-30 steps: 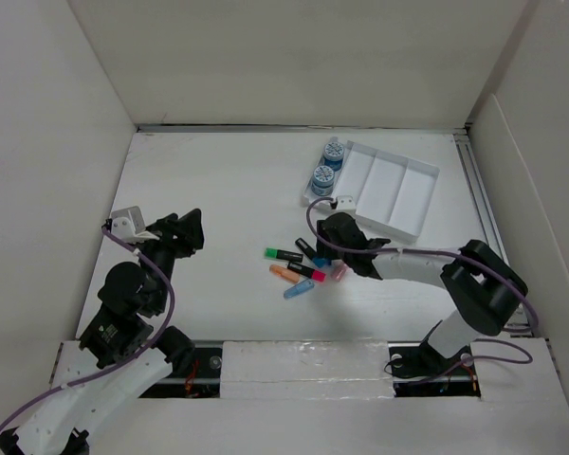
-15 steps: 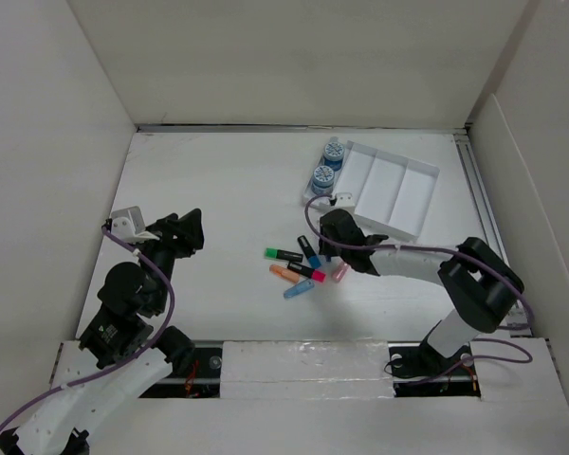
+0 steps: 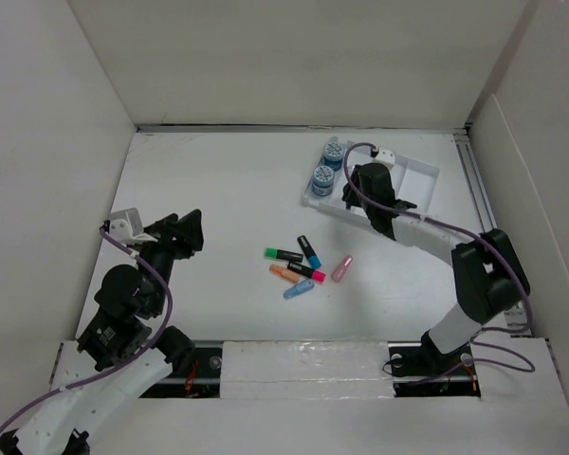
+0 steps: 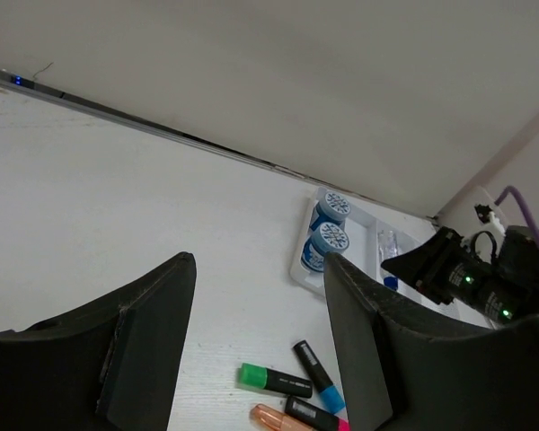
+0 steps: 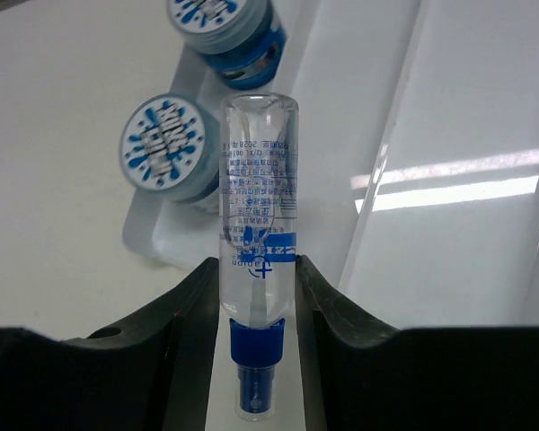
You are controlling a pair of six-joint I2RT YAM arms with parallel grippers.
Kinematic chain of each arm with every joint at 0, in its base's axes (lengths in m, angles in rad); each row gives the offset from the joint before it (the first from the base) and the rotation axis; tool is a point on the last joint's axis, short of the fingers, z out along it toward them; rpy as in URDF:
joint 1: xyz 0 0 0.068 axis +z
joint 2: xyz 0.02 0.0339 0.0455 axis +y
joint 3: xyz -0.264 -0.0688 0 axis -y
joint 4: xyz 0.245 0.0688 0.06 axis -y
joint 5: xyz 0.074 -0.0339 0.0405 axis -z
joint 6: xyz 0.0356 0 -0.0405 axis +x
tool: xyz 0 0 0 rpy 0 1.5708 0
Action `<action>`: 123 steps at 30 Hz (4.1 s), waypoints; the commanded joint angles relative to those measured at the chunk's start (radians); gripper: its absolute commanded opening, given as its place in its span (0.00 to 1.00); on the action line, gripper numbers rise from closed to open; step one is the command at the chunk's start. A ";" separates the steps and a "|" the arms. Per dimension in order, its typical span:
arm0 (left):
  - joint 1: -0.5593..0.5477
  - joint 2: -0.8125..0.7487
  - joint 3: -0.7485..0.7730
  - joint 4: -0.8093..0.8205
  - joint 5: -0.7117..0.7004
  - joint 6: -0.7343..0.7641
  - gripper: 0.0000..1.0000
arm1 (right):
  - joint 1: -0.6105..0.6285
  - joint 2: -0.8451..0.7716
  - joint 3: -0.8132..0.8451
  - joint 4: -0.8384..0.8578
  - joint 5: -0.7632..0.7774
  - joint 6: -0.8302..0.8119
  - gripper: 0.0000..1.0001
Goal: Organize the desk
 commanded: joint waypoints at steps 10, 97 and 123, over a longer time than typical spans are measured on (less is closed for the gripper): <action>0.004 -0.033 -0.008 0.041 0.012 0.012 0.56 | -0.113 0.212 0.231 0.036 -0.052 0.061 0.55; 0.004 0.031 -0.010 0.044 0.021 0.014 0.64 | 0.426 0.054 -0.047 -0.070 -0.218 -0.214 0.64; 0.004 0.022 -0.013 0.044 0.019 0.015 0.64 | 0.416 0.297 0.227 -0.234 -0.047 -0.237 0.11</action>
